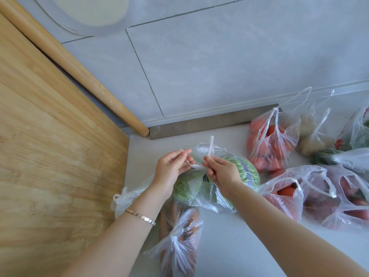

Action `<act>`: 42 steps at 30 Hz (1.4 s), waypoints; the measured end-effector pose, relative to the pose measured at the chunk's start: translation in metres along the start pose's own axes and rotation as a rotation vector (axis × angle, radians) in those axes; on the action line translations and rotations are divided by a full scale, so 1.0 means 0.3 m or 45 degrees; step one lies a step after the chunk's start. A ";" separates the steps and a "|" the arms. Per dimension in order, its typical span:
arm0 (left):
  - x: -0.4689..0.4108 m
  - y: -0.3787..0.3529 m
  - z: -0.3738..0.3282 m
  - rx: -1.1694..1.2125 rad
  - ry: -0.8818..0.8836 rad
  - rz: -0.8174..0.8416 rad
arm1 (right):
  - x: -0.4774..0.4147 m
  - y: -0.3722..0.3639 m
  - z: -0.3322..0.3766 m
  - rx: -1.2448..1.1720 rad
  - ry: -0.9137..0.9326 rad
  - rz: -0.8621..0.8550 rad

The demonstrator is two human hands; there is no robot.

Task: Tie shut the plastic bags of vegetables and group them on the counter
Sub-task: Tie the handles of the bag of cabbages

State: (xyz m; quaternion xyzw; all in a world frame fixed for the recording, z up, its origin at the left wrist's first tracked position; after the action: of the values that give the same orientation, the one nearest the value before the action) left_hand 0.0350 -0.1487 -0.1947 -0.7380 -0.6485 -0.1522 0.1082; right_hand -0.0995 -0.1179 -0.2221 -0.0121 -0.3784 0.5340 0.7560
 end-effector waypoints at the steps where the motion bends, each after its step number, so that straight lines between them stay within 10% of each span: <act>1: 0.013 0.003 -0.012 -0.129 -0.098 0.029 | -0.010 -0.006 0.004 0.143 0.031 -0.021; 9: -0.037 -0.086 -0.154 -1.122 -0.485 0.307 | 0.006 -0.006 0.069 1.350 0.487 0.310; 25: -0.032 -0.064 -0.035 -1.194 -0.428 0.148 | -0.020 0.045 0.061 0.278 -0.002 0.262; 31: 0.006 -0.056 0.023 -0.891 -0.359 -0.107 | -0.007 0.032 0.060 0.373 0.118 0.200; 42: 0.023 -0.116 -0.024 -1.716 -0.780 0.119 | -0.004 0.034 0.028 0.644 0.407 0.077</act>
State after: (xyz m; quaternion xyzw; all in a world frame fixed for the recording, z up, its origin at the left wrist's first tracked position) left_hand 0.0008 -0.1402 -0.1867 -0.6807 -0.3835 -0.2997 -0.5475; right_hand -0.1129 -0.1177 -0.2212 0.0813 -0.1090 0.6248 0.7688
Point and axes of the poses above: each hand's wrist, its own x-axis away from the middle knuckle, its own y-axis out of the back of the hand, z = x × y, the point moved 1 cm from there along -x, towards the middle knuckle, and after that the axes turned 5 degrees about -x, right-handed, at the moved point
